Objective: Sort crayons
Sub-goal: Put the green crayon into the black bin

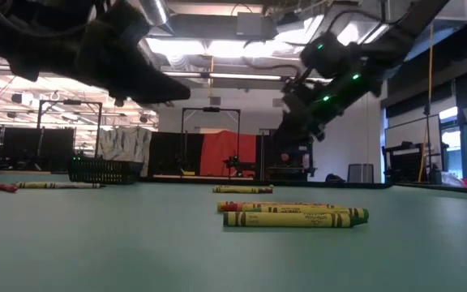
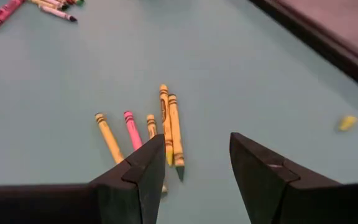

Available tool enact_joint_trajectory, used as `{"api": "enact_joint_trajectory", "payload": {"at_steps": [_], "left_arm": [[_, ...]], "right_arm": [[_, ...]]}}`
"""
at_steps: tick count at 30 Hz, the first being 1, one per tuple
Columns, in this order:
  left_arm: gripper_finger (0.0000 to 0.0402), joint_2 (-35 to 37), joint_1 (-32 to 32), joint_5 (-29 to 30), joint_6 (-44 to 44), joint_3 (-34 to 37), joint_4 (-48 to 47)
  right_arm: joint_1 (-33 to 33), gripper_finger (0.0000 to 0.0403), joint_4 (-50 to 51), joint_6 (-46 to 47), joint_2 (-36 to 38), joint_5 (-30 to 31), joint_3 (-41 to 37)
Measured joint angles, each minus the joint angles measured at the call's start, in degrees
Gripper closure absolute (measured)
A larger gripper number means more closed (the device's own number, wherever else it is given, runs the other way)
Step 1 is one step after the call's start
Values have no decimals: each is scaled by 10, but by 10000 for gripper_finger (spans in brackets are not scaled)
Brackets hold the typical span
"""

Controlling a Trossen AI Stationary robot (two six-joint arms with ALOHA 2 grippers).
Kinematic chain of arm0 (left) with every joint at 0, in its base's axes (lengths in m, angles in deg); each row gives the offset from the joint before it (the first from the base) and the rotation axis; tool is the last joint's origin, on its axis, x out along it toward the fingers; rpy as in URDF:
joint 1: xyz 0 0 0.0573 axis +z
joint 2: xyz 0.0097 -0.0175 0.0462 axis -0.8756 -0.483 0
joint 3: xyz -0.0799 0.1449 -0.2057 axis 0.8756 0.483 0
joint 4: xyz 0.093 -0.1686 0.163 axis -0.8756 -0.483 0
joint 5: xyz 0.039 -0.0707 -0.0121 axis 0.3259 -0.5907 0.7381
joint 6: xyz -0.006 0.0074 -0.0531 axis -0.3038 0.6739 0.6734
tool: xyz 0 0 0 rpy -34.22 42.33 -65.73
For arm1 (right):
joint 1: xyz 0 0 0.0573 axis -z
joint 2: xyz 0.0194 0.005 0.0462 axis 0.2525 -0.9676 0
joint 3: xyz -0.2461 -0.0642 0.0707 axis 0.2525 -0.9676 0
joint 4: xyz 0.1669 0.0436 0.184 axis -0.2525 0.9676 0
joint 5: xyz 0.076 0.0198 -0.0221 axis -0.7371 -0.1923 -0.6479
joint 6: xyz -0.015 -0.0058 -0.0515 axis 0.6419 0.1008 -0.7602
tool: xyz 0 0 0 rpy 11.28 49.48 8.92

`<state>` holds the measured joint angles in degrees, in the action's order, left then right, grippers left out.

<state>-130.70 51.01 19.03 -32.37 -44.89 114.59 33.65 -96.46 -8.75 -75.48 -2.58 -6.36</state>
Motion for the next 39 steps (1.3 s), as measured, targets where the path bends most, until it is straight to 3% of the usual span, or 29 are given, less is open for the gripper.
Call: {"api": "enact_joint_trajectory", "payload": {"at_steps": [5,13,34,39], "left_arm": [[289,0,24,1,-5,17,35],[289,0,49,3,-7,16,38],[289,0,57,-1,-84,16,40],[289,0,57,-1,-83,16,40]], "right_arm": [[14,227,19,-21,-77,-32,58],[14,227,73,-47,-175,-33,134],[12,228,83,-44,-203,8,143],[12,269,87,-57,-209,-3,144]]}}
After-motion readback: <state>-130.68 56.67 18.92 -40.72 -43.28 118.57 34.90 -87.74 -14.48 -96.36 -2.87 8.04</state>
